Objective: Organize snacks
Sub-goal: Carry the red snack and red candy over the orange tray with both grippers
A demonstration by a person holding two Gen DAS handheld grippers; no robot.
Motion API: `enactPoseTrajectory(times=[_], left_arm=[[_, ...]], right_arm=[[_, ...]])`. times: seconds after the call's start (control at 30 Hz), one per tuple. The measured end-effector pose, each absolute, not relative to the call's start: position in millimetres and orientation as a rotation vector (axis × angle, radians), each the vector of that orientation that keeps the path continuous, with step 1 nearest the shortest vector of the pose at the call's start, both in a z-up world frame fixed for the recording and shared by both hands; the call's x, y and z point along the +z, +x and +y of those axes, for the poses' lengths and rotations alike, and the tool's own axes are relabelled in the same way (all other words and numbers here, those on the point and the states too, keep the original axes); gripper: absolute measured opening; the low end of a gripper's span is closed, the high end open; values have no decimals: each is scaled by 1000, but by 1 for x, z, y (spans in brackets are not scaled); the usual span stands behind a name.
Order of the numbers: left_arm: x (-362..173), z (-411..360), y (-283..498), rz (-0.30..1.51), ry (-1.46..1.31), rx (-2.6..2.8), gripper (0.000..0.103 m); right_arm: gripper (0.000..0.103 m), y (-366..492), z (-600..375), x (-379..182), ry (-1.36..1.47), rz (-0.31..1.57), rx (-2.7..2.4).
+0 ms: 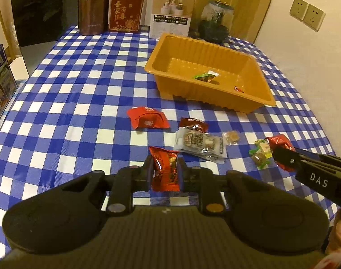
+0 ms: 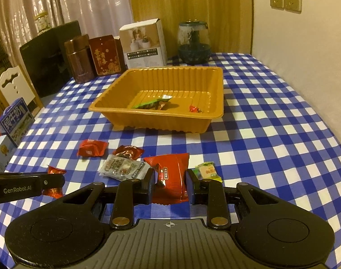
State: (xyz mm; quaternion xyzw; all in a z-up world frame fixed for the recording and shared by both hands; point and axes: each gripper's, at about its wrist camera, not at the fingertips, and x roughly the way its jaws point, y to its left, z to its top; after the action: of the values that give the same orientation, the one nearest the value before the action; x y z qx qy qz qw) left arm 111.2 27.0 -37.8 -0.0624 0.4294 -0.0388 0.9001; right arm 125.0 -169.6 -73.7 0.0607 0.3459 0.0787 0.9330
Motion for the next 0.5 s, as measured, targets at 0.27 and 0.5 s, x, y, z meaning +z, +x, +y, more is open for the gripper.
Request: enactPoseTrajectory(times=[0.27, 0.5], left_arm=[[-31, 22, 112, 877, -120, -93, 19], [-25, 16, 122, 868, -115, -118, 19]], right_arm=[[29, 124, -174, -71, 136, 700, 157], [29, 133, -179, -67, 148, 691, 157]])
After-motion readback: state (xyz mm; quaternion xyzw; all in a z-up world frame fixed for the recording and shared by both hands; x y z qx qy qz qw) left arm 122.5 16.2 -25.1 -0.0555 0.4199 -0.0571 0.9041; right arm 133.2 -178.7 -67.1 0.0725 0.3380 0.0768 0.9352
